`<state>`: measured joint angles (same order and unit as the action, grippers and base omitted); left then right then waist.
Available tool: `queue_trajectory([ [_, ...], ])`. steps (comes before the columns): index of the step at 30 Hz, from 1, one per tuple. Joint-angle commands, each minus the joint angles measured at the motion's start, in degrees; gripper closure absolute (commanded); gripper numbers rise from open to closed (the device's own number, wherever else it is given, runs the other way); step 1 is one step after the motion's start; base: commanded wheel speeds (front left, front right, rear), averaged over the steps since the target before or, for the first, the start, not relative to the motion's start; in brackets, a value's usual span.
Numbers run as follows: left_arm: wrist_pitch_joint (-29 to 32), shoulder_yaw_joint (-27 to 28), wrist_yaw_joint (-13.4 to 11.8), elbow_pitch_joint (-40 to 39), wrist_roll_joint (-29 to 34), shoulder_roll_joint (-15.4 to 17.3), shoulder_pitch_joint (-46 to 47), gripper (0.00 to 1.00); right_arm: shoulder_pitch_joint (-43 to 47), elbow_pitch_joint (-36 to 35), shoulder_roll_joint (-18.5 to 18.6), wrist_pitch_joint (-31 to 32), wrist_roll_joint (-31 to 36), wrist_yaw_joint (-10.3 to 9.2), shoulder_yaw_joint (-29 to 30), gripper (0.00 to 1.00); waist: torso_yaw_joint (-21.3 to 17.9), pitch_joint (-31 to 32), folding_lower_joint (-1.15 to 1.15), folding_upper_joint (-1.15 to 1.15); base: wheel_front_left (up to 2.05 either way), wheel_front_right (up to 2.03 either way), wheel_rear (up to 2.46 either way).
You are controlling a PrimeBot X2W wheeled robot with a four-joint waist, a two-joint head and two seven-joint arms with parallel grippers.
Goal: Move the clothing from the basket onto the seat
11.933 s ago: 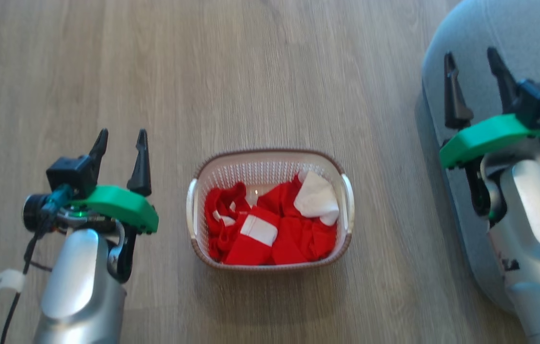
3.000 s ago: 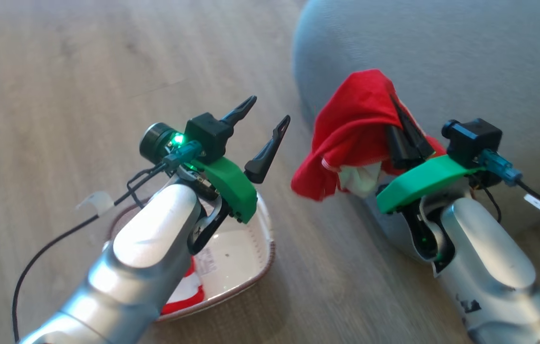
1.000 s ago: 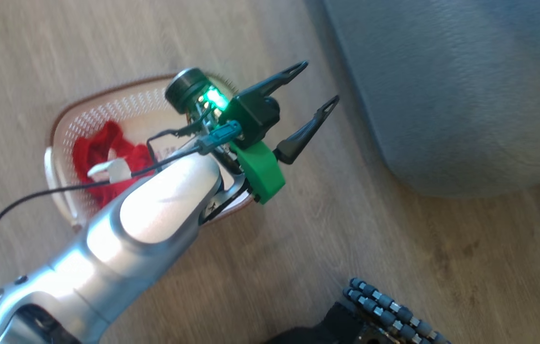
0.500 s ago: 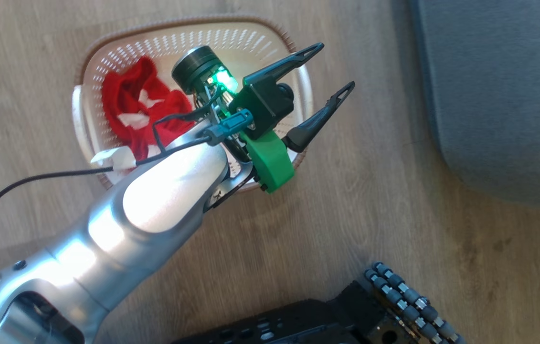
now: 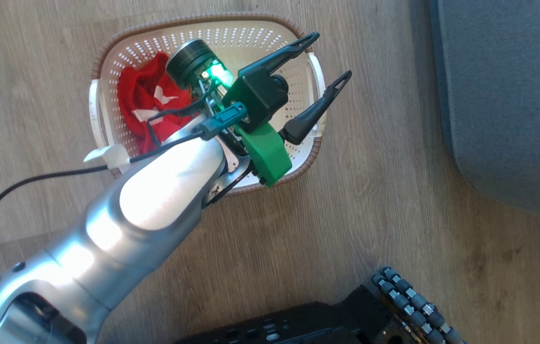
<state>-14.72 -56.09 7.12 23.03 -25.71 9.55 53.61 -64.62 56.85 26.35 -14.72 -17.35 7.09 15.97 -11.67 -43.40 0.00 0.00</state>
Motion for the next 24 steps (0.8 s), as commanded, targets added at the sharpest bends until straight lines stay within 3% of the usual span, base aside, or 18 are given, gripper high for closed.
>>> queue_trajectory([
  [1, -0.3, 1.8, 0.4, -1.7, 0.6, -0.3, -0.9, 0.0, 2.6, -2.6, 0.9, -0.3, -0.9, 0.4, -1.0, 0.0, 0.1, 0.7, 0.0, 0.0, 0.0, 0.0, 0.0],
  [15, -0.3, 5.7, 0.4, -1.9, 1.8, -1.4, -5.7, 0.0, 17.4, -15.2, 1.3, -0.3, -7.7, 0.4, -11.7, 0.0, 1.4, 8.7, 0.0, 0.0, 0.0, 0.0, 0.0],
  [24, -0.3, 10.5, 0.4, -2.3, 2.6, -2.3, -10.6, 0.0, 23.4, -24.8, -1.4, -0.3, -9.1, 0.4, -18.0, 0.0, 4.3, 15.2, 0.0, 0.0, 0.0, 0.0, 0.0],
])
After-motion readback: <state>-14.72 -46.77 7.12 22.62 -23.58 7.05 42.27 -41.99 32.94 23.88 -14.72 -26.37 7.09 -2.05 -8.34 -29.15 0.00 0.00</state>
